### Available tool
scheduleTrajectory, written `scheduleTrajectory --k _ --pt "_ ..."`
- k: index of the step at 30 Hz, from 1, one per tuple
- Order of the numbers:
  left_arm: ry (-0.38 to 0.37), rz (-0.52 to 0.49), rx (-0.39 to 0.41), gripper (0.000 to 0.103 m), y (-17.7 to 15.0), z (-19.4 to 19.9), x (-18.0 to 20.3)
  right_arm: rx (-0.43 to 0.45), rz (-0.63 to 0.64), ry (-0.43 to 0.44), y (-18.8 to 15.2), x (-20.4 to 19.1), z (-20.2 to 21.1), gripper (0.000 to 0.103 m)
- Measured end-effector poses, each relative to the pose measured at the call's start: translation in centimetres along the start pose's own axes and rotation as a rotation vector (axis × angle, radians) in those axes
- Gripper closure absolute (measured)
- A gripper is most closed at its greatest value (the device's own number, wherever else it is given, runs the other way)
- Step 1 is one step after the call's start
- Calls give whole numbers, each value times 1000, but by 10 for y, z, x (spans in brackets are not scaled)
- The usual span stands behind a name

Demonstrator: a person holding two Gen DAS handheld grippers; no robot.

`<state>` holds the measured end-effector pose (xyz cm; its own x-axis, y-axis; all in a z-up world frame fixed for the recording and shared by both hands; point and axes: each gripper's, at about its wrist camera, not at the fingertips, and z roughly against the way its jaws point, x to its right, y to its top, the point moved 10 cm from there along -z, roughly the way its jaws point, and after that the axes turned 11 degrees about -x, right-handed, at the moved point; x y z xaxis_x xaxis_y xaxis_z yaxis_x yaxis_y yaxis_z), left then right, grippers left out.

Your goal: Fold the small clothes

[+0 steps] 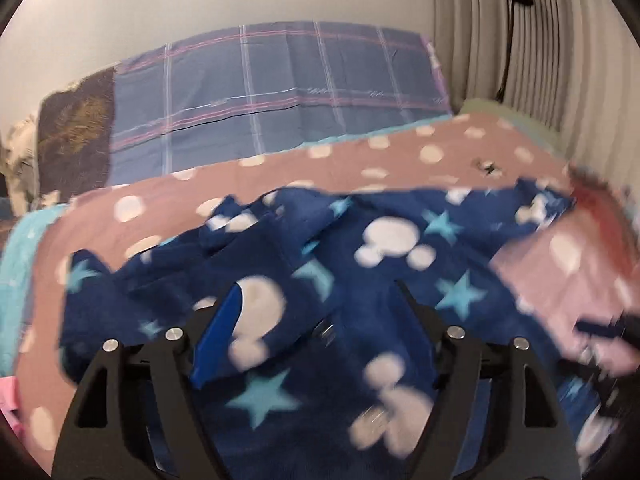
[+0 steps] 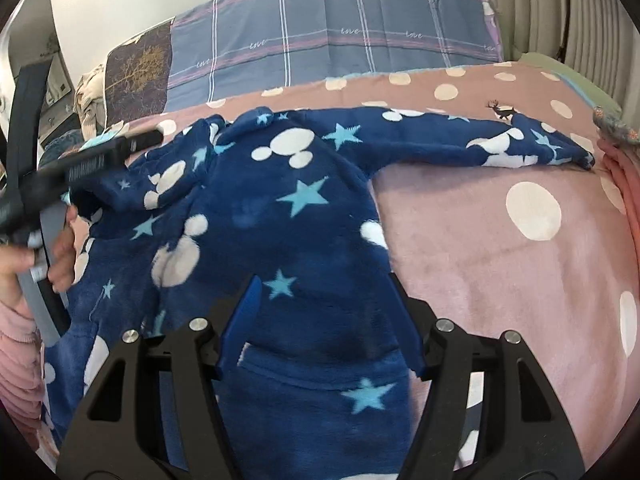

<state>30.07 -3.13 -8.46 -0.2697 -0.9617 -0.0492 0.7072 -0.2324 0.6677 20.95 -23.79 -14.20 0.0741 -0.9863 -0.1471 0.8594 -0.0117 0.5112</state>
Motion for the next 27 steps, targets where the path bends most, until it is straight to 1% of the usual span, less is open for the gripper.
scheduleTrajectory --k 1,3,4,5,6,7,9,11,12,13,15,16,17,18,19,20,21,22,24,25,26,27 --pt "26 19 -1 20 -10 7 -15 -11 5 20 1 -1 -2 43" --pt "67 58 6 15 -24 16 -44 -59 20 104 8 -11 -11 48" --pt "120 92 19 13 -37 24 -68 -81 30 142 14 -18 -16 48" --pt "157 112 26 9 -44 30 -85 -105 48 184 23 -28 -24 48" --pt "214 147 32 5 -56 35 -109 -120 63 210 32 -37 -30 49" --pt "242 169 25 4 -64 35 -123 -132 76 231 42 -46 -37 49" --pt "300 244 -34 4 -84 26 -158 -156 84 286 68 -69 -57 48" --pt "315 306 -87 4 -96 11 -182 -185 65 339 96 -94 -85 45" --pt "319 339 -115 4 -101 2 -193 -194 58 343 104 -101 -95 41" --pt "301 385 -151 4 -105 -10 -203 -204 49 341 112 -109 -108 39" --pt "272 449 -175 4 -105 -24 -213 -238 10 330 126 -125 -139 36" --pt "270 479 -188 4 -104 -31 -220 -257 -14 327 129 -131 -153 36" --pt "284 502 -201 4 -104 -35 -226 -262 -30 319 131 -134 -160 34" --pt "311 520 -210 4 -104 -38 -232 -248 -35 288 134 -137 -165 40" --pt "341 531 -231 4 -106 -43 -236 -223 -19 244 138 -138 -166 52" --pt "351 536 -253 6 -109 -47 -237 -192 27 217 142 -143 -160 81" --pt "363 537 -266 7 -112 -50 -237 -158 52 217 147 -147 -151 95" --pt "372 534 -263 8 -115 -50 -236 -117 59 213 152 -146 -137 95" --pt "382 524 -244 11 -115 -47 -235 -1 56 189 163 -133 -101 96" --pt "383 521 -236 11 -115 -44 -234 45 47 167 166 -123 -87 96" --pt "384 518 -229 11 -115 -43 -233 89 24 127 169 -104 -72 96" --pt "381 512 -221 11 -115 -41 -231 102 4 93 169 -87 -68 96"
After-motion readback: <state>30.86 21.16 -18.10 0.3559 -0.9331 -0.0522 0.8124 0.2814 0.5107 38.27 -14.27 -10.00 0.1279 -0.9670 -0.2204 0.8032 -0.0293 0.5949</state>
